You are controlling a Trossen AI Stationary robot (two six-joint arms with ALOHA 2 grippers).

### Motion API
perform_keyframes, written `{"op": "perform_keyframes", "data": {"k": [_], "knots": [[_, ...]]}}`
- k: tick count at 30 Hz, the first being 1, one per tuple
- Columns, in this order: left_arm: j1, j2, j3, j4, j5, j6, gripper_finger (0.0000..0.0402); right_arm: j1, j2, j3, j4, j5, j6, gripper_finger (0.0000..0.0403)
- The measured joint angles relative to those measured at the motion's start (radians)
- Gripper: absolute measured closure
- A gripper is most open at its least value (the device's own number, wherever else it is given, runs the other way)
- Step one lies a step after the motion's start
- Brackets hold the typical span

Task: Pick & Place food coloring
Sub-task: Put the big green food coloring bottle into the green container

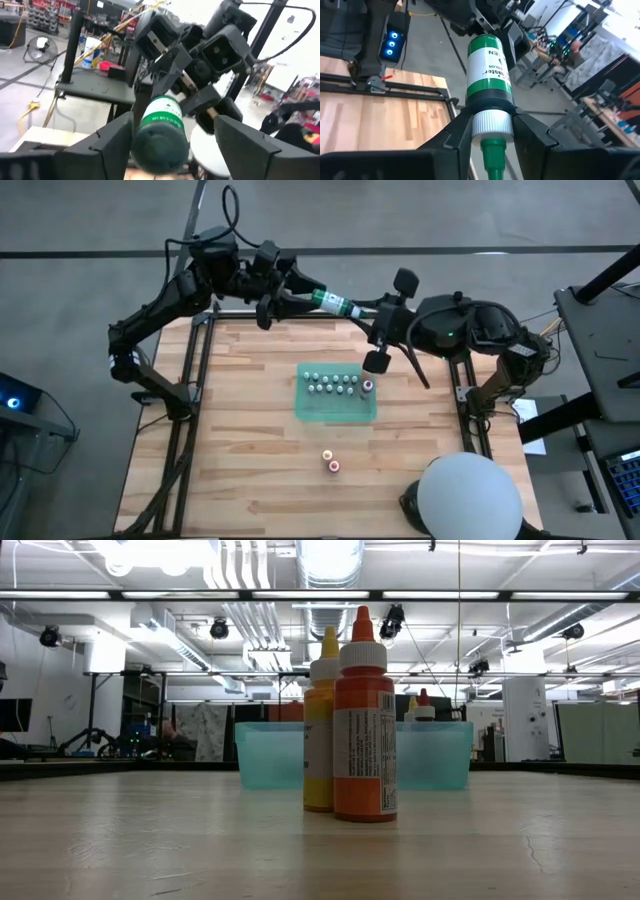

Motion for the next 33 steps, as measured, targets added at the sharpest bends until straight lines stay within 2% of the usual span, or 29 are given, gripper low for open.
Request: {"op": "perform_keyframes", "data": {"k": [7,12,17,20,26,33], "knots": [[0.034,-0.066,0.000,-0.138,-0.003,0.091,0.0154,-0.005,0.001,0.000,-0.113,0.007,0.125,0.0297],[0.050,-0.120,0.000,-0.165,-0.029,0.160,0.0154,-0.021,0.005,-0.001,-0.198,-0.011,0.279,0.0297],[0.050,-0.164,0.000,-0.183,-0.047,0.213,0.0155,-0.061,0.027,-0.001,-0.223,-0.173,0.400,0.0297],[0.050,-0.184,0.000,-0.247,-0.049,0.251,0.0155,-0.082,0.049,-0.001,-0.223,-0.263,0.439,0.0297],[0.050,-0.213,0.000,-0.383,-0.064,0.285,0.0155,-0.120,0.092,-0.001,-0.281,-0.337,0.500,0.0297],[0.050,-0.229,0.000,-0.435,-0.065,0.327,0.0155,-0.160,0.123,-0.001,-0.400,-0.468,0.600,0.0297]]}}
